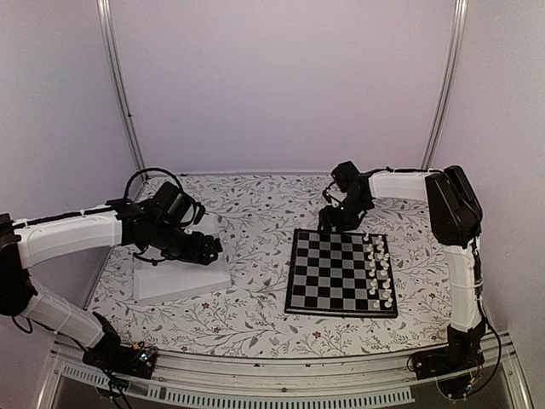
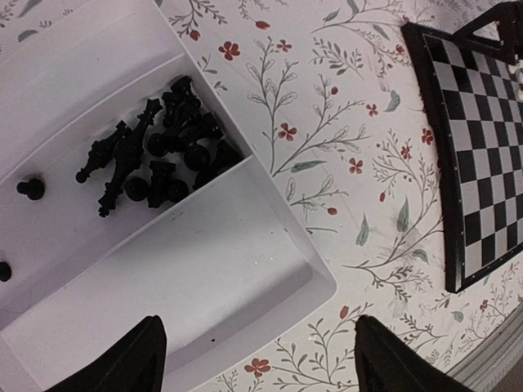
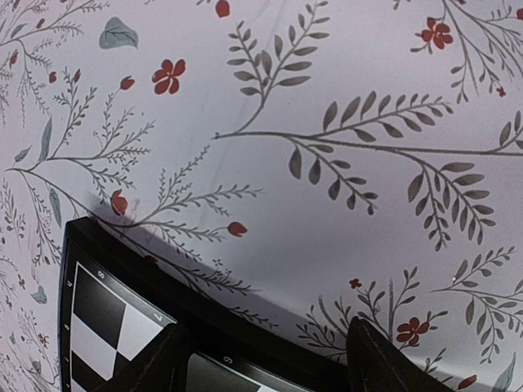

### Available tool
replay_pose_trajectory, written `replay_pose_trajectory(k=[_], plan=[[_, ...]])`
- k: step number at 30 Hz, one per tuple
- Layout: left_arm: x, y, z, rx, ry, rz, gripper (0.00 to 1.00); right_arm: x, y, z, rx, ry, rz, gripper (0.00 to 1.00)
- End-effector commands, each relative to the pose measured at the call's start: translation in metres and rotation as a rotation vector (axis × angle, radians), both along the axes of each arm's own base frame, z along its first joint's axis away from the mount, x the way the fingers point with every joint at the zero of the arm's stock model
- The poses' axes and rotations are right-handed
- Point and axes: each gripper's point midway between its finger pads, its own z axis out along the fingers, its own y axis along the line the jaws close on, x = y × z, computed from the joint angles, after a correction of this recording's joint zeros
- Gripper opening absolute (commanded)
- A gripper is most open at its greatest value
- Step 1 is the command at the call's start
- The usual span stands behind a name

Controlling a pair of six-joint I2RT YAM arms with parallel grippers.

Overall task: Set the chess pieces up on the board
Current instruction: Move the chessboard to the center of the board.

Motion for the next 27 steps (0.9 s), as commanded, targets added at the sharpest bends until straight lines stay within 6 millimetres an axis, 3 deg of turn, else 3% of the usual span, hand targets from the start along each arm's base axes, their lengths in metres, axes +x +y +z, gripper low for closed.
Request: replay_pose_trajectory(k=[1, 8, 11, 20, 27], plan=[[0.006, 0.0, -0.003, -0.011, 0.023, 0.025, 0.81, -0.052, -0.002, -0.034, -0.103, 0.145, 0.116, 0.68], [0.008, -0.002, -0.011, -0.036, 0.084, 0.066, 0.8, -0.07, 0.016, -0.023, -0.104, 0.158, 0.195, 0.68], [0.01, -0.006, -0.014, -0.043, 0.104, 0.067, 0.8, -0.065, 0.02, -0.011, -0.096, 0.136, 0.187, 0.69], [0.005, -0.026, -0.023, -0.091, 0.173, -0.009, 0.75, -0.04, 0.037, 0.075, 0.009, -0.03, 0.158, 0.71], [-0.009, -0.056, -0.034, -0.17, 0.216, -0.142, 0.77, -0.05, 0.036, 0.114, 0.072, -0.093, 0.169, 0.72]])
